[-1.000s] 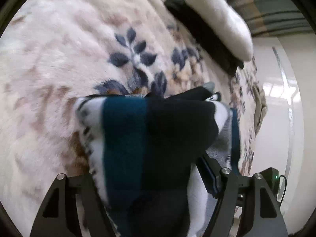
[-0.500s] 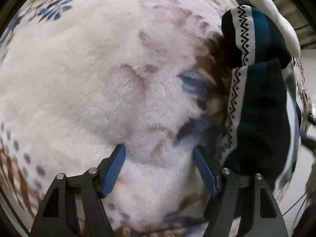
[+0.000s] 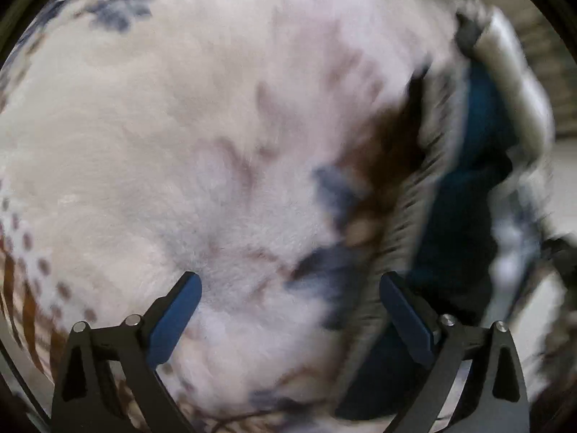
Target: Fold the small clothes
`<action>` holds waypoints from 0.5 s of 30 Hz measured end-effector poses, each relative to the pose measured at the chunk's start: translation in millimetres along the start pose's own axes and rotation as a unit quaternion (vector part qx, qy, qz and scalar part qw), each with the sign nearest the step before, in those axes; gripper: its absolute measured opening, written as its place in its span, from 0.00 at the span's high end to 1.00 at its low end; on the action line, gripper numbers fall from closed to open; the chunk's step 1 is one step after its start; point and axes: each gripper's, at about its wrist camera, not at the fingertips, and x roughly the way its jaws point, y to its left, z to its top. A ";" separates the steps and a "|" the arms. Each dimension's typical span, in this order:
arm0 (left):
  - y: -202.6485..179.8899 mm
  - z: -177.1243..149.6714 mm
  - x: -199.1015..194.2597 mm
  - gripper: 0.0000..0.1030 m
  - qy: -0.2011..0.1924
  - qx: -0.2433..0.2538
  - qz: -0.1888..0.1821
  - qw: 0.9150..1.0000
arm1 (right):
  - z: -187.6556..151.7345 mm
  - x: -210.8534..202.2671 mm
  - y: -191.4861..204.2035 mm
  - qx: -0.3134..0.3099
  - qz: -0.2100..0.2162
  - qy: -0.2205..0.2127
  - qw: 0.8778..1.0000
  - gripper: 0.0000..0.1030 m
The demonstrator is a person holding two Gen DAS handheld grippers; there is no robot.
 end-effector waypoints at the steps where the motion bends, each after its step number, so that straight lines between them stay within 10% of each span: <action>1: -3.4 4.7 -11.3 0.03 -0.016 -0.005 -0.016 1.000 | -1.3 3.8 -2.0 0.001 0.008 0.018 1.000 0.94; 6: -52.8 60.1 -0.9 0.12 -0.050 0.026 -0.070 0.996 | -18.0 -1.3 -14.4 0.039 0.055 0.017 0.998 0.82; 8: -70.0 83.5 26.8 0.77 -0.017 0.035 -0.106 0.994 | -30.5 -5.1 -26.1 0.068 0.084 0.021 0.994 0.64; 15: -84.2 112.2 46.4 0.77 -0.009 0.052 -0.085 0.995 | -89.7 -4.1 -43.1 0.093 0.078 0.056 0.991 0.58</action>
